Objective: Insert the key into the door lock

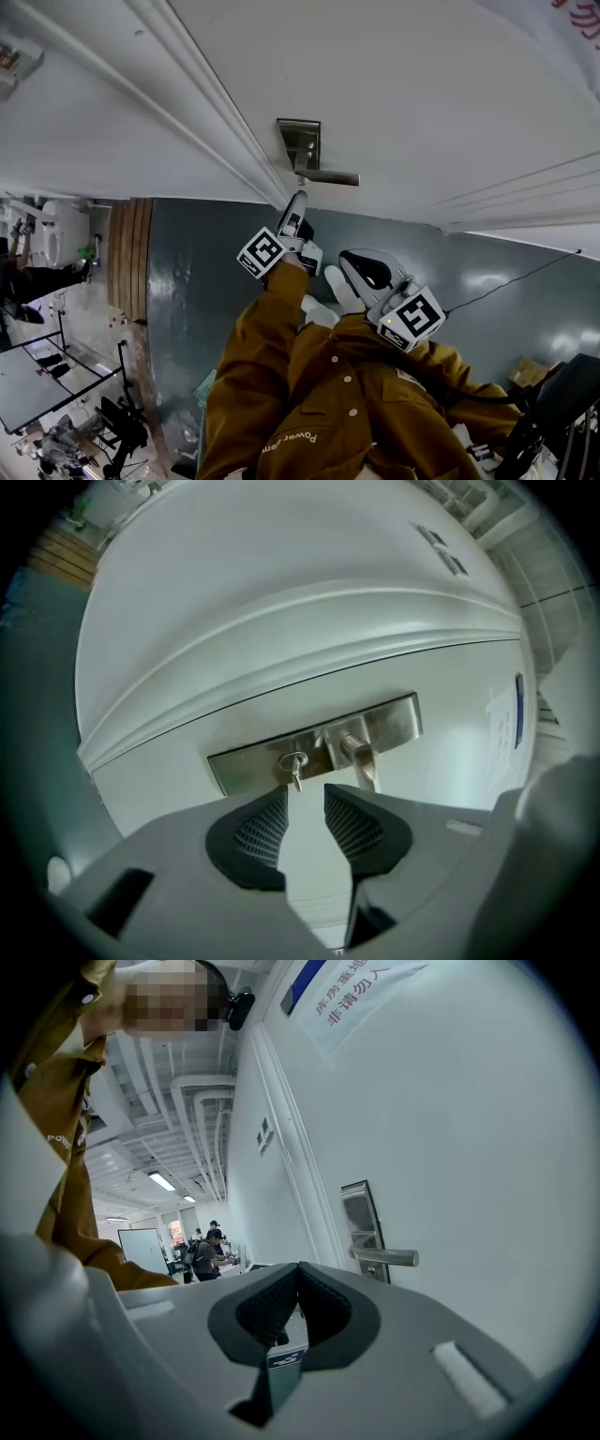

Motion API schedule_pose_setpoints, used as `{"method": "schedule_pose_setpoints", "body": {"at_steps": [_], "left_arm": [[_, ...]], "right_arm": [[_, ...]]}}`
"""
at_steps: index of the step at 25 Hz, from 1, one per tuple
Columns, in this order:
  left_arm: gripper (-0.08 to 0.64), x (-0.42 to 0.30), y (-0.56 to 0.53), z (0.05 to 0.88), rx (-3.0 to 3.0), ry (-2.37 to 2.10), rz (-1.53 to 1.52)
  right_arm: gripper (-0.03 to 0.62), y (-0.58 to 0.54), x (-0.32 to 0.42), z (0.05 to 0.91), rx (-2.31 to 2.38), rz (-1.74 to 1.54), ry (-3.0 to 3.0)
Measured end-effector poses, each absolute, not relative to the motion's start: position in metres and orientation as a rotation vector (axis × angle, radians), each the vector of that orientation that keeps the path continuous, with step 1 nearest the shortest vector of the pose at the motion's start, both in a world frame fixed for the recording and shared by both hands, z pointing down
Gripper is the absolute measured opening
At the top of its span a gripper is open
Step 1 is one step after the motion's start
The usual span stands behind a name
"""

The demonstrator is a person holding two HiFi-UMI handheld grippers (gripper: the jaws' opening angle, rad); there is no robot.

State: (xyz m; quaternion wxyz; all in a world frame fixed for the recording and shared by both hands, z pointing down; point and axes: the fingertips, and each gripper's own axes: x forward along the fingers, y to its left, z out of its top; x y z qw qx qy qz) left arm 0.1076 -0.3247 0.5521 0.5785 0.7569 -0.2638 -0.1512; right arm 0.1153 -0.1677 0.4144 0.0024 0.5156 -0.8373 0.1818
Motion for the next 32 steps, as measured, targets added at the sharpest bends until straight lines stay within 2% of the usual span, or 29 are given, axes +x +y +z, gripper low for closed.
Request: {"method": "schedule_pose_setpoints", "body": {"at_steps": [3, 8, 13, 19, 32], "left_arm": [[0.094, 0.093, -0.302, 0.529, 1.852, -0.629, -0.339], [0.001, 0.071, -0.276, 0.478, 2.194, -0.754, -0.231], [-0.002, 0.060, -0.247, 0.440, 2.558, -0.913, -0.008], [-0.002, 0.055, -0.208, 0.409, 2.747, -0.945, 0.115], [-0.002, 0.029, -0.189, 0.392, 2.750, -1.015, 0.099]], "right_arm": [[0.008, -0.166, 0.108, 0.409, 1.600, 0.546, -2.647], [0.008, -0.169, 0.097, 0.400, 1.578, 0.509, -2.676], [0.008, -0.175, 0.095, 0.394, 1.575, 0.462, -2.689], [0.006, -0.182, 0.097, 0.396, 1.592, 0.332, -2.583], [0.006, -0.188, 0.097, 0.401, 1.593, 0.325, -2.564]]}}
